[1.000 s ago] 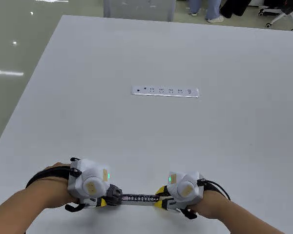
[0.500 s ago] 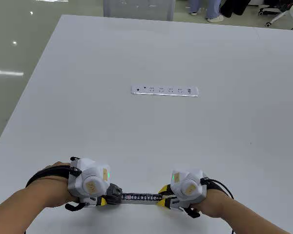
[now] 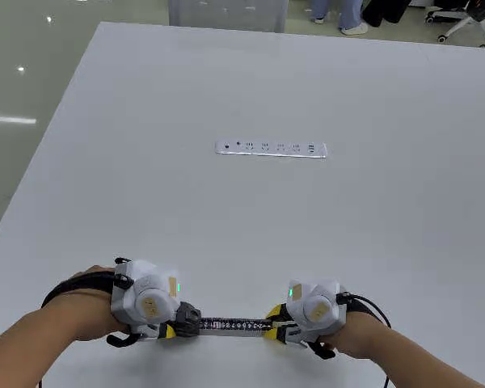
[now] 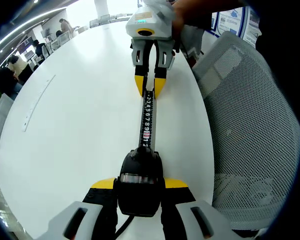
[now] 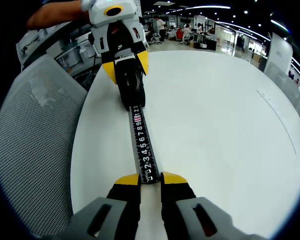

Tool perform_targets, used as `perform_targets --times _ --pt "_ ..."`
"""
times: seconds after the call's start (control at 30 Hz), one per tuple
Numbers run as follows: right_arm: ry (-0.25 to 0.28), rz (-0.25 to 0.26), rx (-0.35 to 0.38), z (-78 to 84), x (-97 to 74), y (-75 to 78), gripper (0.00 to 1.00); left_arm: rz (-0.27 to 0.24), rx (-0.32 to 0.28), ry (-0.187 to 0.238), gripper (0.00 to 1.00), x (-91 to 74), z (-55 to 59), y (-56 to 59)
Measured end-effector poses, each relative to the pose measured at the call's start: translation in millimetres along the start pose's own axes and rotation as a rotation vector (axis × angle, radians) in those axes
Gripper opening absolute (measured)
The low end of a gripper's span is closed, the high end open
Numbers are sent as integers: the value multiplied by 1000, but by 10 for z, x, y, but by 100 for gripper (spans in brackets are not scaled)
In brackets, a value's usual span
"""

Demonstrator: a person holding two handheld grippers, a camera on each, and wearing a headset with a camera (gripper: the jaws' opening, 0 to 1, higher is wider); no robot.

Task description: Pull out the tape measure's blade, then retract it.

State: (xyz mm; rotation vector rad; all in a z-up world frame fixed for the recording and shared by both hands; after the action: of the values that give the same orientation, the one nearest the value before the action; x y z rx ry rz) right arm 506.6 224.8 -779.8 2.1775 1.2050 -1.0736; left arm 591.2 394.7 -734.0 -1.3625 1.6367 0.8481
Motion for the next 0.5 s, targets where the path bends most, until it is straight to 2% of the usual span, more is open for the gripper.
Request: perform_targets --times 0.5 --pt "-13 2 13 98 -75 11 13 4 4 2 30 1 -2 -1"
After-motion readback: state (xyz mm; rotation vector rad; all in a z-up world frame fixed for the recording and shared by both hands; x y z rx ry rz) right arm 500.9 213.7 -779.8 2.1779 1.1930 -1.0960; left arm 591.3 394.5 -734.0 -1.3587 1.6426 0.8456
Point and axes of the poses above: the centre of the closed fingertips' face, and the gripper's own axes: x roughly forward along the fingers, y roughly to its right, z roughly out of its underside, the point moved 4 cm from there along -x, roughly backward along the fingers, and after that the axes turned 7 degrees about -x, right-handed, at the moved point
